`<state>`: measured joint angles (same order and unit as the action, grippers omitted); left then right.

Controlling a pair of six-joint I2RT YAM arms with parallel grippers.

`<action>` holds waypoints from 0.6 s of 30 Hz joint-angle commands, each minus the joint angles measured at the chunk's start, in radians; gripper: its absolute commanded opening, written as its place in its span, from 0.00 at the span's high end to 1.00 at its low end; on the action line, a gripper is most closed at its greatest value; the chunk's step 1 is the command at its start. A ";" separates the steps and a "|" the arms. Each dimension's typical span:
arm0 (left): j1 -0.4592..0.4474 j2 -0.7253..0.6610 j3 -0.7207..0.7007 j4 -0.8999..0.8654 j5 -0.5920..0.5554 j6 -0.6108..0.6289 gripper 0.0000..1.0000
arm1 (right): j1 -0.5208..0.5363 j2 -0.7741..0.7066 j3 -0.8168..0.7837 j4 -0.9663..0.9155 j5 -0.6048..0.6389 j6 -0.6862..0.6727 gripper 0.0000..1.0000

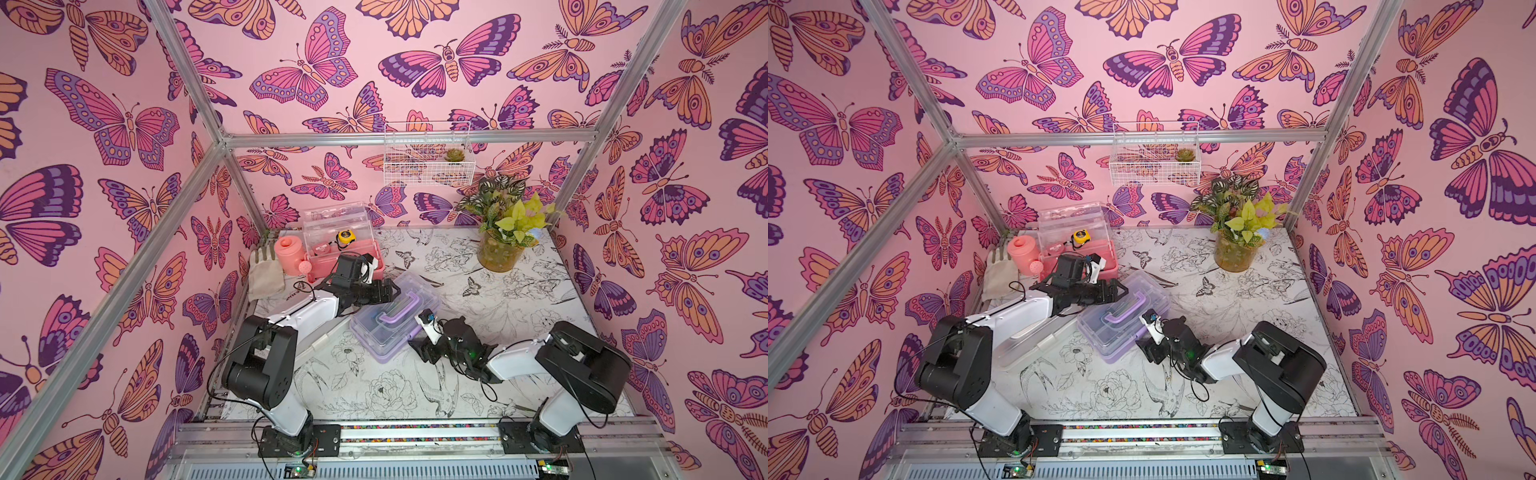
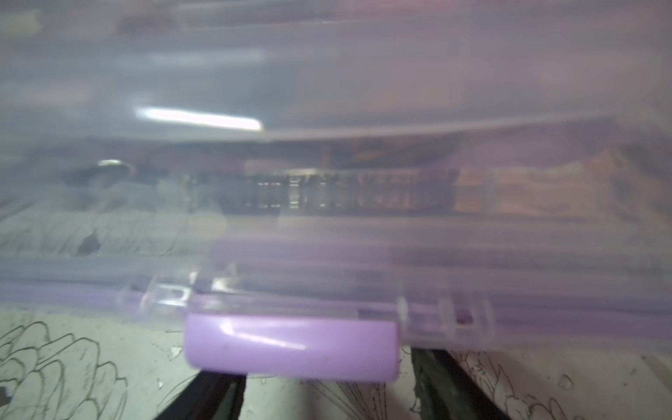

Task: Close toolboxes
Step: Fasten the toolbox latch on the toolbox.

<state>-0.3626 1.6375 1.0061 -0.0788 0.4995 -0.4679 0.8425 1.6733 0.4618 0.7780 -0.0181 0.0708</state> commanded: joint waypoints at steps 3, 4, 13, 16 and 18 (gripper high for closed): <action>-0.006 0.002 -0.023 -0.020 0.038 0.018 0.08 | 0.008 0.018 0.037 0.155 0.057 -0.058 0.31; -0.006 0.002 -0.023 -0.019 0.037 0.020 0.08 | 0.007 0.015 0.035 0.159 0.059 -0.067 0.32; -0.005 0.009 -0.015 -0.018 0.037 0.021 0.09 | 0.009 -0.019 0.034 0.170 0.028 -0.077 0.38; -0.005 0.007 -0.018 -0.019 0.036 0.021 0.09 | 0.008 -0.010 0.035 0.190 0.032 -0.074 0.45; -0.006 0.005 -0.020 -0.019 0.036 0.021 0.09 | 0.008 -0.007 0.034 0.207 0.029 -0.055 0.45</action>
<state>-0.3561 1.6375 1.0050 -0.0681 0.4847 -0.4538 0.8467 1.6814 0.4618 0.8566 0.0135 0.0113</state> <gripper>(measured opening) 0.912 0.551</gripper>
